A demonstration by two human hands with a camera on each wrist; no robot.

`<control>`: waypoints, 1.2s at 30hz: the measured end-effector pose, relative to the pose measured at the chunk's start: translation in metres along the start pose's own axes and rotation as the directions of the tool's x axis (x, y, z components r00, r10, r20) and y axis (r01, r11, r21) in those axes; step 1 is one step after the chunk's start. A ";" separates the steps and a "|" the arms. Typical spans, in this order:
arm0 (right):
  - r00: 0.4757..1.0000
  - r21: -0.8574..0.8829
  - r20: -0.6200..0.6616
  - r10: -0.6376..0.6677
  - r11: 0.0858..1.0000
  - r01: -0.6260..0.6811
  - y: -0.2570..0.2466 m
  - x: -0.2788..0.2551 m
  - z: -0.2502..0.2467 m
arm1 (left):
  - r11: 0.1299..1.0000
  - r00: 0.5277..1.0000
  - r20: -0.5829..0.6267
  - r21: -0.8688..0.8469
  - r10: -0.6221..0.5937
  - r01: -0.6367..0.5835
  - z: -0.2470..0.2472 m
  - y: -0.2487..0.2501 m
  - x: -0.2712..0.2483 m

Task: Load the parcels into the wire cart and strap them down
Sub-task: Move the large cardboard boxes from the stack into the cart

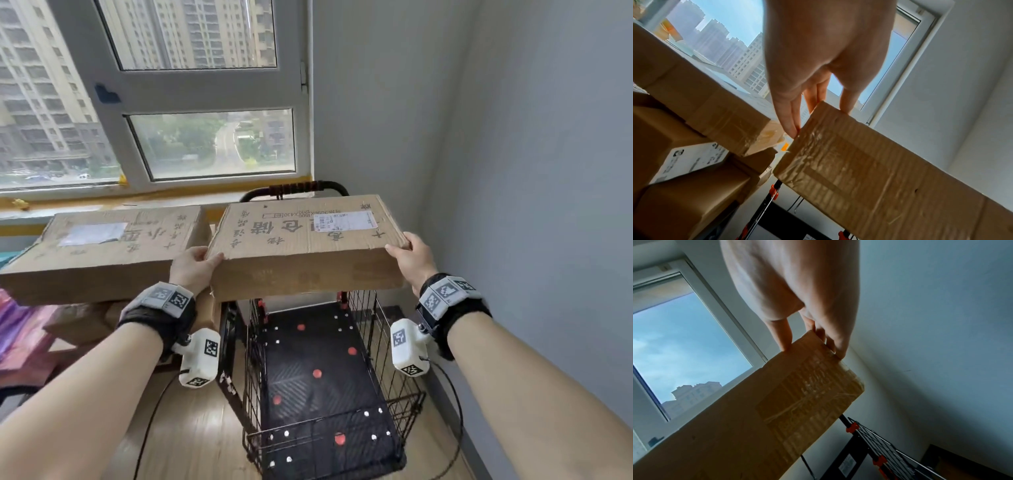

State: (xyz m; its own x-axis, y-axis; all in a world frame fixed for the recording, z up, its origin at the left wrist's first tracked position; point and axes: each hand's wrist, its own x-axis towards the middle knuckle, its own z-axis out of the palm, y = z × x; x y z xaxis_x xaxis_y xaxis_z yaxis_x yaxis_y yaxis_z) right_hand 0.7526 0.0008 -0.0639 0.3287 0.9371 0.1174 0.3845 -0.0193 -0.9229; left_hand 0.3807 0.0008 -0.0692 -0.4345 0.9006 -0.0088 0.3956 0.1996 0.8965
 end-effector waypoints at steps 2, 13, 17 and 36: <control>1.000 -0.018 0.022 0.008 1.000 -0.008 0.016 0.009 0.000 | 1.000 1.000 0.005 0.020 -0.003 0.003 0.015 -0.005 0.004; 0.980 -0.113 0.156 0.126 0.988 -0.109 0.076 0.076 0.030 | 0.989 0.997 0.045 0.141 -0.061 0.054 0.079 -0.035 0.055; 0.970 -0.142 0.172 0.171 0.979 -0.148 0.088 0.097 0.042 | 0.983 0.994 0.079 0.174 -0.078 0.064 0.096 -0.035 0.076; 0.896 -0.276 0.377 0.234 0.952 -0.133 0.170 0.143 0.093 | 0.914 0.964 -0.066 0.306 -0.258 0.266 0.144 -0.080 0.058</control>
State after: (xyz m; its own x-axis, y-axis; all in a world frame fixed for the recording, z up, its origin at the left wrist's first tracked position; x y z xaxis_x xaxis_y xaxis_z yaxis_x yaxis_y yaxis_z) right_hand 0.7844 0.1642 -0.2381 0.0597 0.9666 -0.2492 0.5608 -0.2390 -0.7927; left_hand 0.4405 0.0922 -0.2047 -0.5743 0.7910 -0.2108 0.4938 0.5401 0.6815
